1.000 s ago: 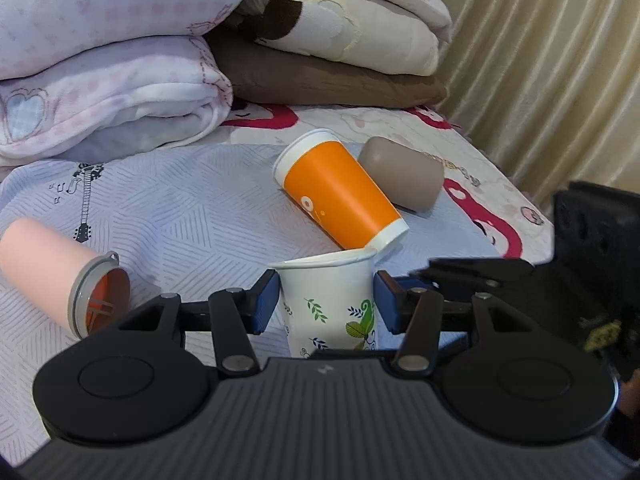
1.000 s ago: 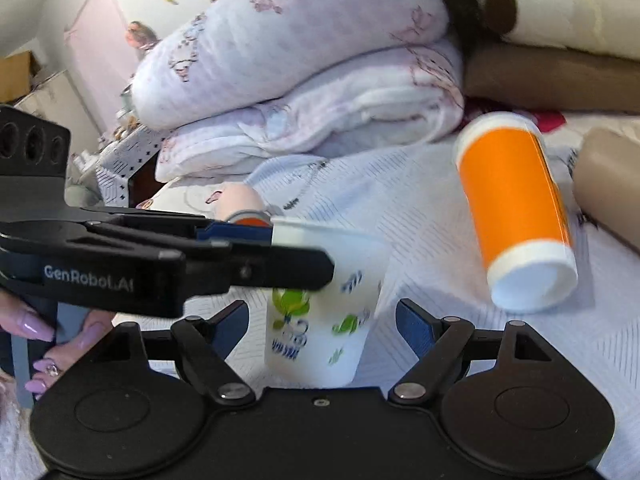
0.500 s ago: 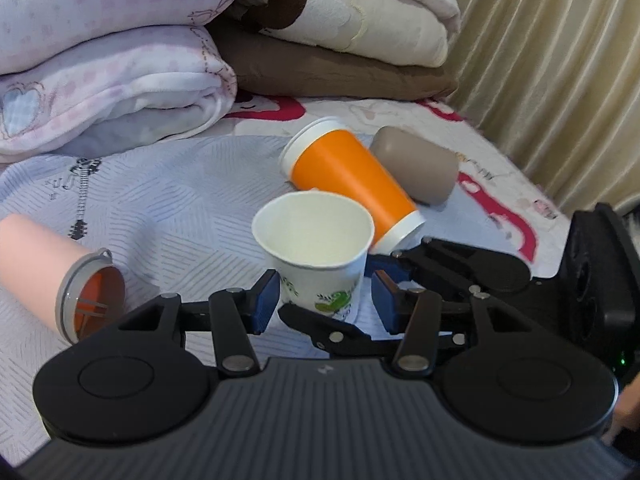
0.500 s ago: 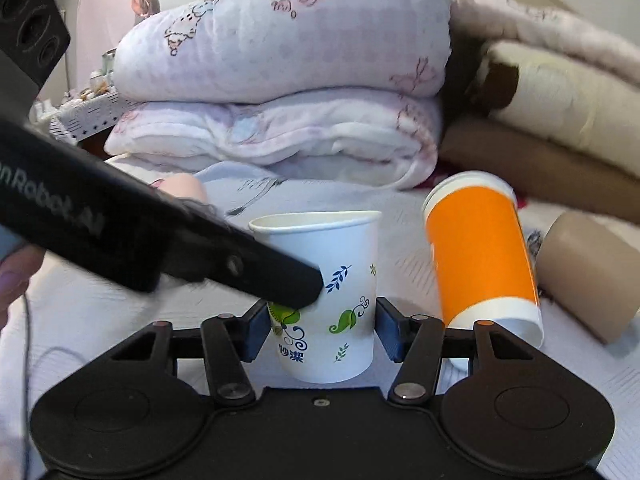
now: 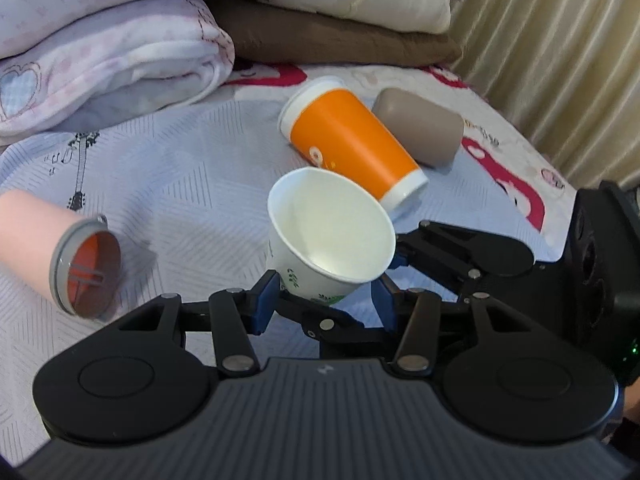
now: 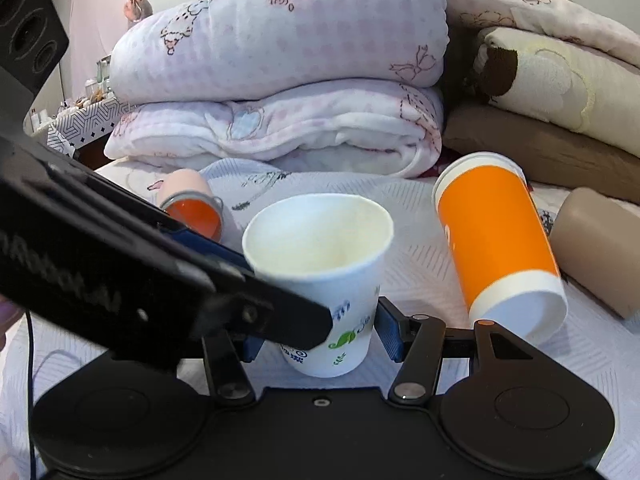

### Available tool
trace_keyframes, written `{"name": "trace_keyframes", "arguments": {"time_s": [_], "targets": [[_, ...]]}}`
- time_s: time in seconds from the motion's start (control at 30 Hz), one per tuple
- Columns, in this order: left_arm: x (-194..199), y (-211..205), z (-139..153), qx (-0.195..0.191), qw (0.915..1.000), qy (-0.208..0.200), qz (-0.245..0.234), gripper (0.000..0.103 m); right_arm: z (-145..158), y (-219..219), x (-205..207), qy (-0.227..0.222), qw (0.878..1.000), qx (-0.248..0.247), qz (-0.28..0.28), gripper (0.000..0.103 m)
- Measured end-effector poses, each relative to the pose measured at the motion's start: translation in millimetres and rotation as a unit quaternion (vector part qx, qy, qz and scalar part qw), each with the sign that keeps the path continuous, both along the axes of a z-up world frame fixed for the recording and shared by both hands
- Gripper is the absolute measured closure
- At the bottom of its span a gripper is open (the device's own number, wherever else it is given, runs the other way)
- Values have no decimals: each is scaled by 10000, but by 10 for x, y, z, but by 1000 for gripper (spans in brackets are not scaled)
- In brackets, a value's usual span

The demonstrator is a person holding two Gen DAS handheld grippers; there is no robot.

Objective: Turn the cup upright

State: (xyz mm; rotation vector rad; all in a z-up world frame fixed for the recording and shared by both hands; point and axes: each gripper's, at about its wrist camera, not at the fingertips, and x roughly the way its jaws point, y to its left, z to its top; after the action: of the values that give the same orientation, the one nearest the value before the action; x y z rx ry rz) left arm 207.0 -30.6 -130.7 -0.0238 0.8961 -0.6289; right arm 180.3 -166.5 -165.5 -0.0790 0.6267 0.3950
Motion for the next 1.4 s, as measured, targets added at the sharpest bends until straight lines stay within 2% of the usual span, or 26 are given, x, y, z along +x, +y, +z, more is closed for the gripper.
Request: {"name": "trace_keyframes", "arguments": {"time_s": [0.23,0.43,0.6,0.67,0.8,0.87,1.03,1.13,1.2,1.27,1.4], "targets": [[-66,55,2,-188,9995,212,109,54,42,21,-106,158,9997,-142,81,42],[-102,68,-4,-69,9995,269,163,52,63,62,-151,232,9994,-229,135,41],[-80,143,-21,-148,9979,508,364,52,94,59,-136,355,9990,-231,102,39],[-69,173,-32,-100,9974,573,435,51,97,52,-141,509,9982,-309,7,34],[-104,248,-9,-178,9960,758,435,50,145,29,-148,928,9948,-413,-94,33],[-146,266,51,-126,9959,791,421,50,179,12,-197,1109,9925,-494,-136,33],[-369,322,351,27,9974,550,463,49,383,-44,-434,1397,9883,-564,-227,31],[-534,358,553,-2,9975,445,557,50,591,-75,-603,1215,9888,-773,-398,30],[-628,391,651,-139,9965,482,664,50,765,-131,-673,1138,9902,-631,-504,30],[-725,391,739,-33,9961,425,775,50,890,-197,-710,1210,9901,-407,-585,30],[-923,395,893,199,9935,383,1053,49,1094,-253,-866,1149,9899,-474,-677,30]]}}
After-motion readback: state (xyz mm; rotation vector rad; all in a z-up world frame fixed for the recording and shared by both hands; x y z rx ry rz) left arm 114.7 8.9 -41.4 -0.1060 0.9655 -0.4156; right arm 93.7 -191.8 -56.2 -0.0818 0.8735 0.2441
